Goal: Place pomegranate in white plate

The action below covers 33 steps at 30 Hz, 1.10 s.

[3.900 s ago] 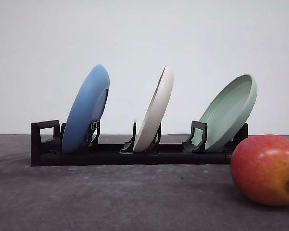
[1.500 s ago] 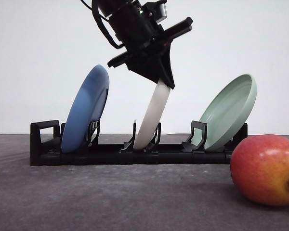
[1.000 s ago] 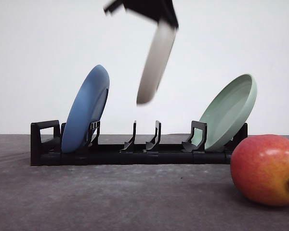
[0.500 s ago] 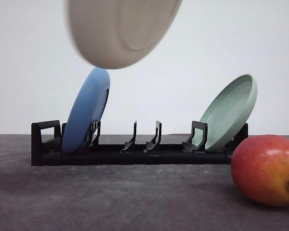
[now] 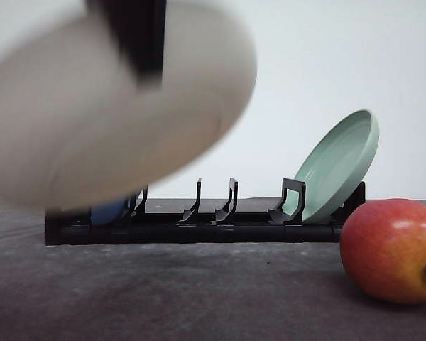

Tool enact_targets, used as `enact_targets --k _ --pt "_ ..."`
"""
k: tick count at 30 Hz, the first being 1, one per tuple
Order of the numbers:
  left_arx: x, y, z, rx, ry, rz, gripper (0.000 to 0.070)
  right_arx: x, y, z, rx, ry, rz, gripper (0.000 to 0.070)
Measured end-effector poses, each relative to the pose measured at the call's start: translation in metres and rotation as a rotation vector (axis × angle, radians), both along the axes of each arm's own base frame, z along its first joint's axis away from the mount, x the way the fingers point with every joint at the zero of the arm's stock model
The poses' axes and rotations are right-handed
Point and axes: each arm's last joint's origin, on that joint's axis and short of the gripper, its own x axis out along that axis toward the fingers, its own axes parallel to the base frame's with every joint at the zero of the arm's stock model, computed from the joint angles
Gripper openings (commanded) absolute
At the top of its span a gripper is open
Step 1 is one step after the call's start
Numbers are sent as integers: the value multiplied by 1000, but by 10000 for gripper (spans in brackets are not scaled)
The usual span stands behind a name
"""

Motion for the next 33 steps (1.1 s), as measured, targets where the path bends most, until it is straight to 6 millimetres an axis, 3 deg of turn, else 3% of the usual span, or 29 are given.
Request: enact_targets --k 6,15,16,26,33 --pt "4 -20 -58 105 21 15 0 0 1 0 0 4 9 635" --pt "9 -44 -116 259 -15 16 4 -1 1 -1 0 14 14 635" --pt "9 -44 -119 271 -16 15 25 -1 1 -1 0 14 14 634" --pt "14 -43 -117 280 -61 32 578 -2 2 -2 -3 23 26 634" --pt "10 -43 -103 186 -34 38 593 -2 7 -4 -14 43 81 634"
